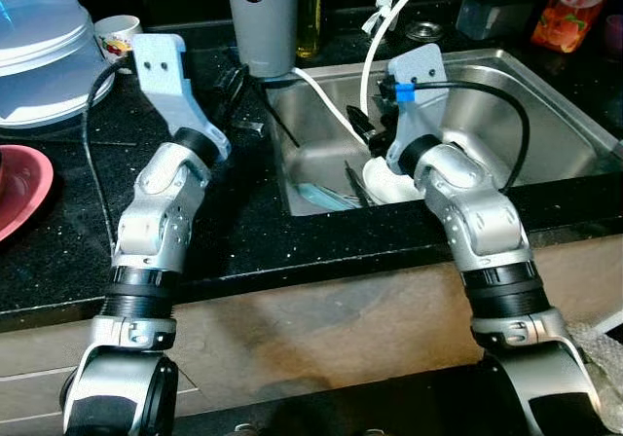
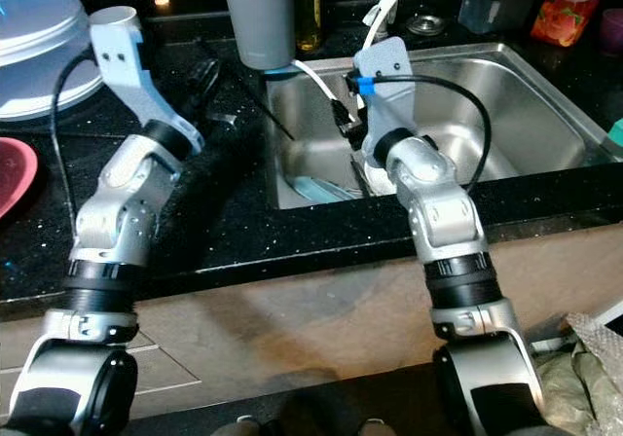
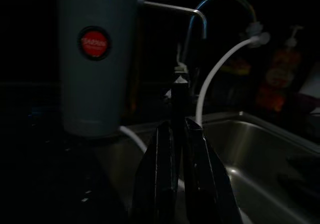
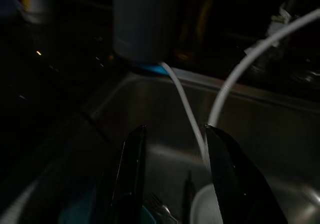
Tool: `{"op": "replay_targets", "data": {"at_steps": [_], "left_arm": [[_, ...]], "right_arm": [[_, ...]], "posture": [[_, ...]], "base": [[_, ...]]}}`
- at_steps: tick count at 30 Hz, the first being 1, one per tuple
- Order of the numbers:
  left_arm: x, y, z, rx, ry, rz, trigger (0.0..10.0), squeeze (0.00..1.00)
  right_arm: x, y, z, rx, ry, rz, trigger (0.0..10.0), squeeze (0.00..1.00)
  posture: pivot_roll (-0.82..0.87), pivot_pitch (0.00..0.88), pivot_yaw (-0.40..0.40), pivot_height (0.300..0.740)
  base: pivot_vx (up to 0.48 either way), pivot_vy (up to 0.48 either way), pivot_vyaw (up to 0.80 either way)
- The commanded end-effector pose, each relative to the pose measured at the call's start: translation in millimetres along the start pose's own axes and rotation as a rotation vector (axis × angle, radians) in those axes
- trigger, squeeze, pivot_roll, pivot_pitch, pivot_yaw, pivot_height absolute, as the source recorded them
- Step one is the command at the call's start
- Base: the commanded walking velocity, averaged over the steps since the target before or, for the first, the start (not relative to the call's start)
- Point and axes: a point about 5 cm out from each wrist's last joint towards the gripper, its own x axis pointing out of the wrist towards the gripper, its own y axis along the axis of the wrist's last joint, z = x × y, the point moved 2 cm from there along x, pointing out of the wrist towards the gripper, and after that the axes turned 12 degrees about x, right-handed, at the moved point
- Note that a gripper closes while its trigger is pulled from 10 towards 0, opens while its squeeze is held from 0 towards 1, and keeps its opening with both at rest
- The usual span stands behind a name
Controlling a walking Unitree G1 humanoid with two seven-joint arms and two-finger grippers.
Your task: Kitchen organization
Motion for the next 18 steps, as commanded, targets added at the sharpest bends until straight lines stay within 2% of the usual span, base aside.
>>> {"op": "replay_targets", "data": {"at_steps": [1,4,5,10,11,13,18], "left_arm": [[8.1,5.9,5.5,-0.033,-0.033,0.038,0.0,0.0],[11.4,5.3,8.7,-0.005,-0.064,0.033,0.0,0.0],[13.1,-0.9,13.3,0.052,-0.114,0.005,0.0,0.0],[15.4,-17.8,27.5,0.154,-0.239,-0.053,0.0,0.0],[15.4,-17.8,27.5,0.154,-0.239,-0.053,0.0,0.0],[17.2,-25.6,36.4,0.206,-0.32,-0.075,0.0,0.0],[20.7,-29.1,40.0,0.246,-0.367,-0.083,0.0,0.0]], "right_arm": [[-4.1,-2.9,1.5,-0.032,-0.012,-0.01,10.0,0.0],[-6.2,-5.6,4.8,-0.039,-0.027,-0.024,10.0,0.0],[-7.5,-8.9,7.1,-0.044,-0.037,-0.046,10.0,0.0],[-8.6,-12.2,9.5,-0.042,-0.047,-0.066,10.0,0.0],[-8.6,-12.2,9.5,-0.042,-0.047,-0.066,10.0,0.0],[-8.9,-12.7,9.7,-0.043,-0.052,-0.069,10.0,0.0],[-9.3,-13.0,10.4,-0.041,-0.057,-0.078,10.0,0.0]], "posture": [[0.02,0.117,0.067,0.74],[0.02,0.118,0.07,0.74],[0.02,0.12,0.072,0.74],[0.02,0.128,0.082,0.74],[0.02,0.128,0.082,0.74],[0.02,0.134,0.089,0.74],[0.02,0.138,0.092,0.74]], "base": [[0.0,0.0,0.0],[0.0,0.0,0.0],[0.0,0.0,0.0],[0.0,0.0,0.0],[0.0,0.0,0.0],[0.0,0.0,0.0],[0.0,0.0,0.0]]}}
